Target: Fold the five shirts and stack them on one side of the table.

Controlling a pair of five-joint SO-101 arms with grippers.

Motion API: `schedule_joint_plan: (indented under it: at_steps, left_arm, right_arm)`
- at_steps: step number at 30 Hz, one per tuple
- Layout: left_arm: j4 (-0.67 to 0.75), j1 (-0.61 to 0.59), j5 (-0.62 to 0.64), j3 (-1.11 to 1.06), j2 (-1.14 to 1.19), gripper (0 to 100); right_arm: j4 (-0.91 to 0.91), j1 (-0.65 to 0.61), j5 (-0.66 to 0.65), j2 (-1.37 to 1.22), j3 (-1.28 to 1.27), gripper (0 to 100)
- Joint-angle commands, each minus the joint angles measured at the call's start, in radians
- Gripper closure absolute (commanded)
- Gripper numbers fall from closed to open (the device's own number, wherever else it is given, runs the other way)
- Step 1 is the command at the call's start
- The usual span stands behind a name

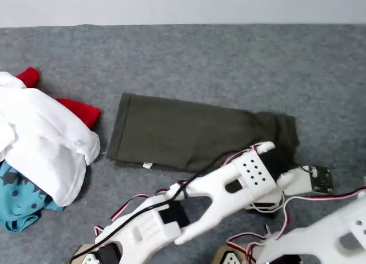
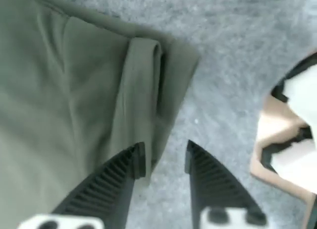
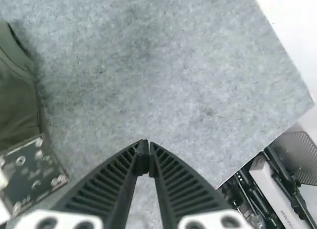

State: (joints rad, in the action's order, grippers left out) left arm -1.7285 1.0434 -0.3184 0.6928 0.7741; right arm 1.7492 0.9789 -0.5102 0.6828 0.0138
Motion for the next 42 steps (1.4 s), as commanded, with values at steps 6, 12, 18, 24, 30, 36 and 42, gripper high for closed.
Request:
schedule_joint_plan:
  at_steps: [6, 12, 18, 24, 30, 36, 42]
  left_arm:
    - [-0.023, -0.002, 0.005, 0.170, 0.144, 84]
    - [-0.023, -0.002, 0.006, 0.246, 0.226, 90]
    - [-0.025, -0.002, 0.006, 0.312, 0.222, 99]
    - [-0.025, -0.003, 0.006, 0.326, 0.153, 99]
    - [-0.025, -0.012, 0.006, 0.325, 0.135, 99]
    - [-0.028, -0.008, 0.028, 0.325, 0.129, 88]
    - [-0.028, -0.008, 0.094, 0.318, 0.100, 84]
  right_arm:
    - [0.016, 0.008, -0.009, 0.065, -0.052, 98.7]
    - [-0.022, 0.007, -0.009, 0.059, -0.052, 98.7]
    - [-0.028, 0.007, -0.009, 0.059, -0.052, 98.7]
    - [-0.028, 0.007, -0.009, 0.059, -0.052, 98.7]
    - [-0.030, 0.007, -0.009, 0.059, -0.052, 98.7]
    - [-0.035, 0.007, -0.009, 0.058, -0.054, 98.7]
    - [-0.036, 0.007, -0.009, 0.058, -0.054, 98.7]
